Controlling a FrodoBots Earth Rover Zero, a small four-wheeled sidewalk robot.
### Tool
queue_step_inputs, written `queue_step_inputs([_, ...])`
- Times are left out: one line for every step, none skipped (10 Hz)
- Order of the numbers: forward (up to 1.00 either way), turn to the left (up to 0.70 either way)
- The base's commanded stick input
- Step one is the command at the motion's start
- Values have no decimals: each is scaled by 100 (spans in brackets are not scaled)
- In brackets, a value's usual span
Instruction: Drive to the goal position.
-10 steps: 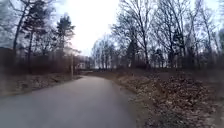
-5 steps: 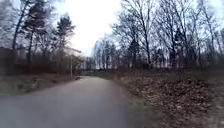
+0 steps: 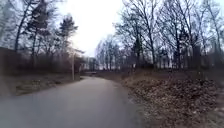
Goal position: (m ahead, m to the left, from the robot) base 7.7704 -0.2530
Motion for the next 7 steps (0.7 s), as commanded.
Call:
queue_step_inputs([100, 0])
queue_step_inputs([100, 3])
queue_step_inputs([100, 30])
queue_step_inputs([100, 40])
queue_step_inputs([100, 40])
queue_step_inputs([100, 40])
queue_step_inputs([100, 11])
